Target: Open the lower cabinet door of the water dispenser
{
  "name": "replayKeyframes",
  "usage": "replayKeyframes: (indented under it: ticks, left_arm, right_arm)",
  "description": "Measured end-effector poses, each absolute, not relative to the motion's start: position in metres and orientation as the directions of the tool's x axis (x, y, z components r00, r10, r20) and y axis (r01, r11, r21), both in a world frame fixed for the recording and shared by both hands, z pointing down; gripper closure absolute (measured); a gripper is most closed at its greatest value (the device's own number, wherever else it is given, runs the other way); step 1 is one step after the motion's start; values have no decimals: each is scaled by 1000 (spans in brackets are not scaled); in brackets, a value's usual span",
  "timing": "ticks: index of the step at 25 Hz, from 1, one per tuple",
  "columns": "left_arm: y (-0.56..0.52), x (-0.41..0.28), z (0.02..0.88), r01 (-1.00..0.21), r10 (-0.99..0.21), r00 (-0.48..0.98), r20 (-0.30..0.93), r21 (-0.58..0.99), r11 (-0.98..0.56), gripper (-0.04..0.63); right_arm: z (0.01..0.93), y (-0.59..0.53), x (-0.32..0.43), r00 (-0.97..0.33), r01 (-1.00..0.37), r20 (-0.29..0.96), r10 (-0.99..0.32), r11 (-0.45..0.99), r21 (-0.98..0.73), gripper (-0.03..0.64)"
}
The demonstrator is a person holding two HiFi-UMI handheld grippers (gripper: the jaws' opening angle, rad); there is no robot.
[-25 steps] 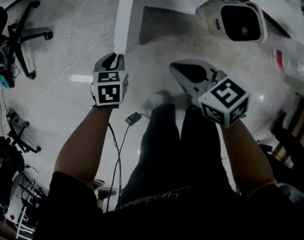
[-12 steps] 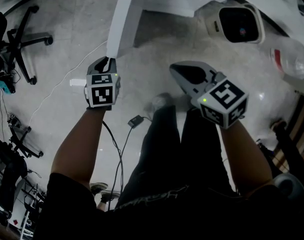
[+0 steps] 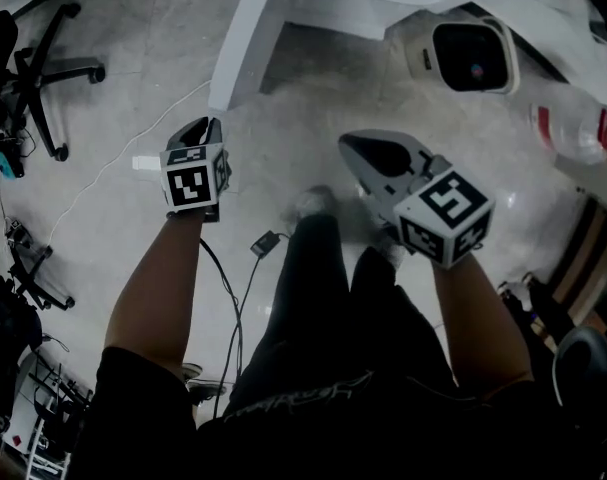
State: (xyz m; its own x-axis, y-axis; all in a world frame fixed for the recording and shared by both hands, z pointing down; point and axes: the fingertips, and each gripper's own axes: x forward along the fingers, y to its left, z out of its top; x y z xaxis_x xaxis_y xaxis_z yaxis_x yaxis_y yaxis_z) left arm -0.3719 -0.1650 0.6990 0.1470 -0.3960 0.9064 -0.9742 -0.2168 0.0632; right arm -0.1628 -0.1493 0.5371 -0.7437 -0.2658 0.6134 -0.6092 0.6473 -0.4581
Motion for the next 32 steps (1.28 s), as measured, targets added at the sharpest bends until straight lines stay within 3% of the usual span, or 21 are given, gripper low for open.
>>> replayKeyframes:
  ticks: [7, 15, 21, 32]
  left_arm:
    - [-111, -331, 619, -957, -476, 289, 830, 259, -128, 549]
    - [-54, -207, 403, -807, -616, 575, 538, 498, -318, 559]
    - [23, -129, 226, -723, -674, 671, 309, 474, -502, 583]
    - [184, -46, 21, -651, -645, 753, 128, 281, -705, 593]
  right_arm:
    - [473, -117, -142, -769, -552, 587, -252, 725, -412, 603]
    - [322, -37, -73, -843, -483, 449, -298, 787, -384, 603]
    - [194, 45, -27, -880, -434, 333, -337, 857, -278, 603]
    - [12, 191, 12, -927, -374, 119, -357, 907, -194, 603]
